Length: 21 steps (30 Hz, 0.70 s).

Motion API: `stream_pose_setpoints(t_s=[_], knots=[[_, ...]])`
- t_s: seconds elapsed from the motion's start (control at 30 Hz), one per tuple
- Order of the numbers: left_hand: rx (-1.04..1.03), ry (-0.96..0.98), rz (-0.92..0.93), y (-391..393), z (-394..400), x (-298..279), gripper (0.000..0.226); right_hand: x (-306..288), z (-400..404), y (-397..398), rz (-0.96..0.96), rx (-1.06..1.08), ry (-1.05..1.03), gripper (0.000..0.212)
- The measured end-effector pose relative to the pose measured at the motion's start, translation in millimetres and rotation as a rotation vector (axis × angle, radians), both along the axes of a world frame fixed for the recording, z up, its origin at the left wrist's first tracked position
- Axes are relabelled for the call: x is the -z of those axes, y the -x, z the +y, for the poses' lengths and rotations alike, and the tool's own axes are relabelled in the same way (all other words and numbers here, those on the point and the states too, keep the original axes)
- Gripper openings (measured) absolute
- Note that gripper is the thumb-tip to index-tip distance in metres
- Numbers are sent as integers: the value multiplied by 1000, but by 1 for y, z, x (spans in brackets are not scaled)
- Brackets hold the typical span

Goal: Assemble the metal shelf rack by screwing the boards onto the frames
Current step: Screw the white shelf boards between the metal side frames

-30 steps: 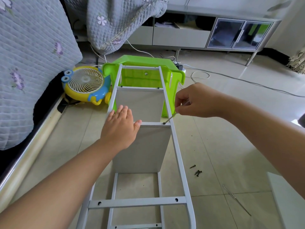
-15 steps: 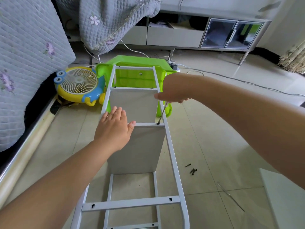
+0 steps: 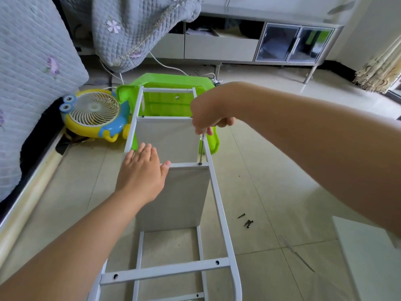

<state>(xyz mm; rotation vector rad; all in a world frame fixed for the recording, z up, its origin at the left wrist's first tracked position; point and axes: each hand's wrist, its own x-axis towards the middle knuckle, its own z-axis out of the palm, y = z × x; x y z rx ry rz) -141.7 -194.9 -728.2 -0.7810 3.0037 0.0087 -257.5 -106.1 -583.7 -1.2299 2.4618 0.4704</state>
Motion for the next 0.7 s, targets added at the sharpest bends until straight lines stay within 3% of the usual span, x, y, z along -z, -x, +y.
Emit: stream_pose_setpoints(t_s=[0.1,0.23,0.4,0.7], knots=[[5,3,-2,-3,1,-1,59,-4,1,2,-90,105,-33,27],[32,-42,-29,-3,-1,-5,59,-6,12,-5,-7,-66,-85,23],[43,-41,-59,-6,-1,-3,59,5,22,-13,238,-313,-49,35],[71,-178,0,-3,-8,-12,58,4,12,-4,124,-52,-10,38]])
